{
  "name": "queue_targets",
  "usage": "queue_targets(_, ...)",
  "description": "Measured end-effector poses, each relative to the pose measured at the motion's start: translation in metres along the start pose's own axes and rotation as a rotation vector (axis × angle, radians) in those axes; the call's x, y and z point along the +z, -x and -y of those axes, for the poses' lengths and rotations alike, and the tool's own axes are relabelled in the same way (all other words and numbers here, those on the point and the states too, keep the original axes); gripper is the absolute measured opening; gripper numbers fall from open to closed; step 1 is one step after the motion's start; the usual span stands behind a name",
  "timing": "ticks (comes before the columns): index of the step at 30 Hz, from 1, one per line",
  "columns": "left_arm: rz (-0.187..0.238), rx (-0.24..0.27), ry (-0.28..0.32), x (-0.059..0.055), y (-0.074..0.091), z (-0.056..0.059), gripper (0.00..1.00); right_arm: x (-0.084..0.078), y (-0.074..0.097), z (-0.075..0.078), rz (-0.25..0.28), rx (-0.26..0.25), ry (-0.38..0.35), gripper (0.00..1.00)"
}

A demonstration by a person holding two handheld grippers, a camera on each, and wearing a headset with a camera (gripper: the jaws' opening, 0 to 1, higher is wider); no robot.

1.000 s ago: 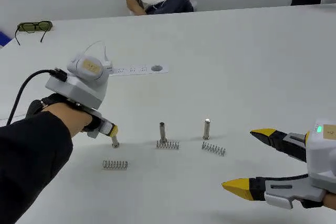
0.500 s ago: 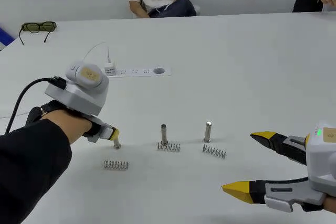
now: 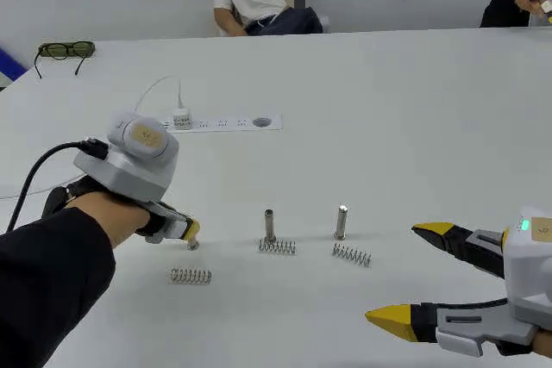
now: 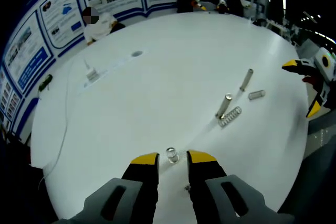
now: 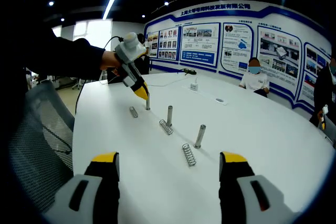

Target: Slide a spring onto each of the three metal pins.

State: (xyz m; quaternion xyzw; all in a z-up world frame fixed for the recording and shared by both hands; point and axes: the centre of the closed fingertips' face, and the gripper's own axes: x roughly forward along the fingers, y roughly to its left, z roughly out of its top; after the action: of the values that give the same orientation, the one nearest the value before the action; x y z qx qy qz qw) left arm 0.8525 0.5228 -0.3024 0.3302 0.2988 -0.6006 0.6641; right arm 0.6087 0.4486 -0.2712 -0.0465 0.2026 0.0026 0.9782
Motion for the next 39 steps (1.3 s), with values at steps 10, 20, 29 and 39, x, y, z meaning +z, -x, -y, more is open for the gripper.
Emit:
queue_targets(10,0.027,-0.008,-0.026,-0.002,0.015,0.002,0.29,0.001,0.001,0.000,0.003,0.000,0.003,0.79)
queue_targets(20,0.043,-0.082,-0.066,-0.021,0.024,0.011,0.30,0.002,0.001,-0.002,0.002,0.004,0.004,0.79)
queue_targets(29,0.070,-0.177,-0.129,-0.042,0.021,0.022,0.28,0.000,-0.002,-0.005,-0.006,0.012,0.005,0.79)
queue_targets(39,0.098,-0.264,-0.291,-0.051,0.012,0.030,0.29,-0.003,-0.001,-0.004,-0.015,0.008,-0.004,0.79)
